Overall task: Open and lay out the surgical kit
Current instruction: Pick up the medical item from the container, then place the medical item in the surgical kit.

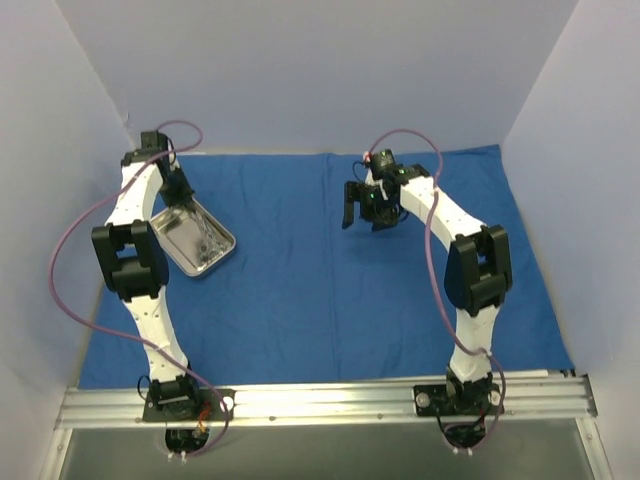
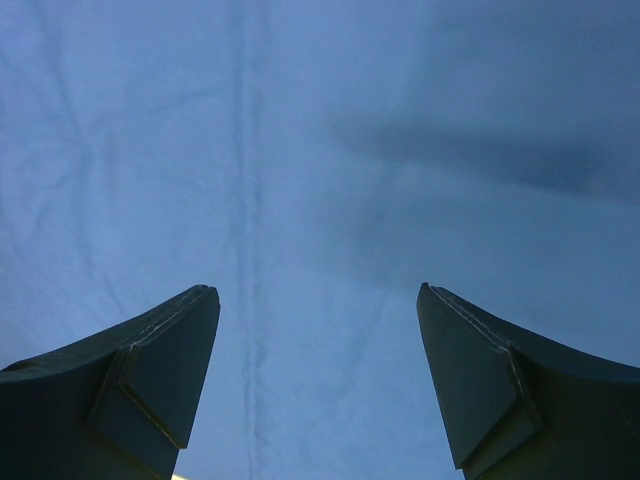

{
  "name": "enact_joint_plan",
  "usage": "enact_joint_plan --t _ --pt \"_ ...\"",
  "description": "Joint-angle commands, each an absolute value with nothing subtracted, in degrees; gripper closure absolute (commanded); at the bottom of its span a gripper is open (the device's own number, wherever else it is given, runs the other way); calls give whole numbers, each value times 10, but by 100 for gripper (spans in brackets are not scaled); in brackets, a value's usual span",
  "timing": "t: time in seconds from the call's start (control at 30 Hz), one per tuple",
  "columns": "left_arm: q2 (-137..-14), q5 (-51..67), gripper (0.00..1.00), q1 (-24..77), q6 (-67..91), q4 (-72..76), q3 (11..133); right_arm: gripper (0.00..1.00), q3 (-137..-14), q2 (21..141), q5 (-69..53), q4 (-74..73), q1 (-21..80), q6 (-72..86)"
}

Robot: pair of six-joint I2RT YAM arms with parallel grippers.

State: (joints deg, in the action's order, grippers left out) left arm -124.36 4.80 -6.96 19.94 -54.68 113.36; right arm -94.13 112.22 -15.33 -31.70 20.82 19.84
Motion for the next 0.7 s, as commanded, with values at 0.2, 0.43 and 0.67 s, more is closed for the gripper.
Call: enact_joint_plan --t 0.2,0.43,0.67 --pt "-1157 57 98 -48 195 -544 1158 21 -1044 1171 -257 -281 248 179" --pt "-1093 134 98 -9 211 -509 1100 20 -1085 1185 -443 -192 269 209" --pt "-1017 228 98 54 228 -469 1024 16 -1022 1137 -585 -30 279 283"
